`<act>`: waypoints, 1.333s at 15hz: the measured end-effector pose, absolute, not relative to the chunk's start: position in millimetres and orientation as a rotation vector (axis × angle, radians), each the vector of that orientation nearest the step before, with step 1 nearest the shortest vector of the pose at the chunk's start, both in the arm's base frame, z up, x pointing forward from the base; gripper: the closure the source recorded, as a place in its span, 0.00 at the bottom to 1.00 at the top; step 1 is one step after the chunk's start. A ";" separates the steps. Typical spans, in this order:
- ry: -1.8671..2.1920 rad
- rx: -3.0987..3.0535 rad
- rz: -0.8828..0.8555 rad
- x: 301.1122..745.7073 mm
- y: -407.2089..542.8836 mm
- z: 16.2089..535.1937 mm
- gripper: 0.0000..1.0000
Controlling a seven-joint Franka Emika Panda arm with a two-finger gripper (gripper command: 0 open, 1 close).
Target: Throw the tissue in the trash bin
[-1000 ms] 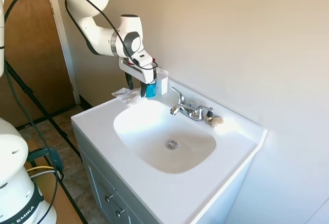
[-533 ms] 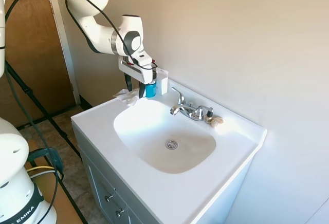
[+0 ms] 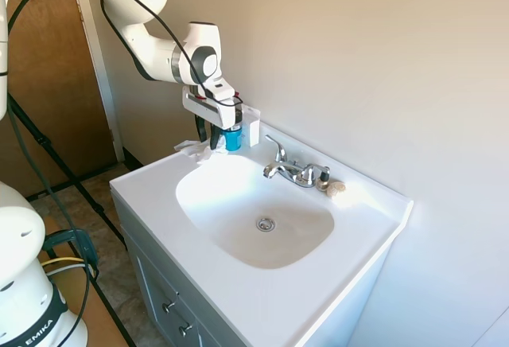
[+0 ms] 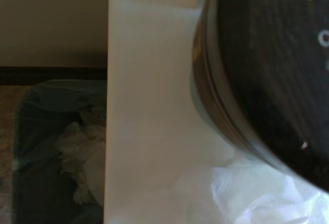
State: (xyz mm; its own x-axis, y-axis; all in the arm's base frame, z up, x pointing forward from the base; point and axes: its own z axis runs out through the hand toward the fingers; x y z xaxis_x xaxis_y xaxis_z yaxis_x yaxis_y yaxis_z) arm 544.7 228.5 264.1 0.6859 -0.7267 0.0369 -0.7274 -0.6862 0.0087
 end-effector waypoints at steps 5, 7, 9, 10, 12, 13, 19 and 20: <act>-1.242 2.865 0.038 547.9 225.3 266.5 1.00; -1.245 2.865 0.035 548.6 223.8 266.7 1.00; -1.252 2.865 0.023 549.5 222.5 267.2 1.00; -1.255 2.867 0.016 550.4 221.6 268.1 1.00; -1.254 2.879 0.001 552.7 219.7 271.1 1.00; -1.252 2.886 -0.001 553.1 219.1 273.3 1.00; -1.150 2.968 0.073 514.4 244.9 341.6 1.00; -1.115 2.982 0.080 499.8 257.9 353.8 1.00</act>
